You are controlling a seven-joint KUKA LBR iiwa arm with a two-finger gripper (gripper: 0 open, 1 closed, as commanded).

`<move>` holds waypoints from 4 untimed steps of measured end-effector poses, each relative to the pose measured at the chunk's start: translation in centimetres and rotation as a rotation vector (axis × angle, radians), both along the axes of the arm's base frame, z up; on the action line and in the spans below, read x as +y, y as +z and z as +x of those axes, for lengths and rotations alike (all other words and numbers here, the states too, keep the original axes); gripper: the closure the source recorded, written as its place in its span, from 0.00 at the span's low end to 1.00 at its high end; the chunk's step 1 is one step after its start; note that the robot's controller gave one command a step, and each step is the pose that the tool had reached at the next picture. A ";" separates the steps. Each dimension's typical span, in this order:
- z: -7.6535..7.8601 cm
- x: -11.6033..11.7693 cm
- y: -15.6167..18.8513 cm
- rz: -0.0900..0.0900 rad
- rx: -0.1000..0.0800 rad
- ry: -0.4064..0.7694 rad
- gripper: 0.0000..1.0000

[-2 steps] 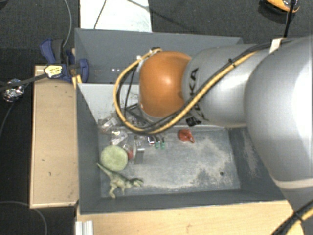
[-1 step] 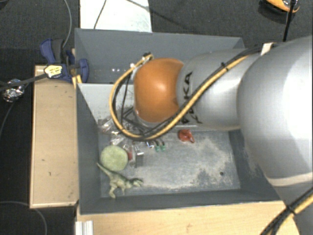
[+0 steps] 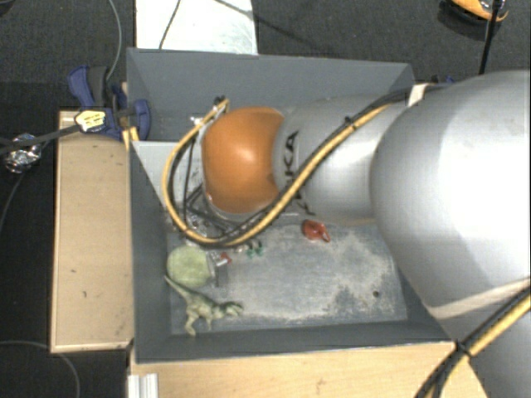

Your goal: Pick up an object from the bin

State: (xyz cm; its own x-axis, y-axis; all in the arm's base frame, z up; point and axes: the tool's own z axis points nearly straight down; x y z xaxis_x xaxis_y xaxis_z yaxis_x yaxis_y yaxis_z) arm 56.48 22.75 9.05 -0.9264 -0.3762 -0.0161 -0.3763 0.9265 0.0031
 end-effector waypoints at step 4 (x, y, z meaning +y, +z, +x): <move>0.3 -1.7 4.2 -0.006 -0.005 0.222 1.00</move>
Offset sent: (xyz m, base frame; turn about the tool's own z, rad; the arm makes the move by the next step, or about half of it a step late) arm 0.0000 0.0000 0.0000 0.0000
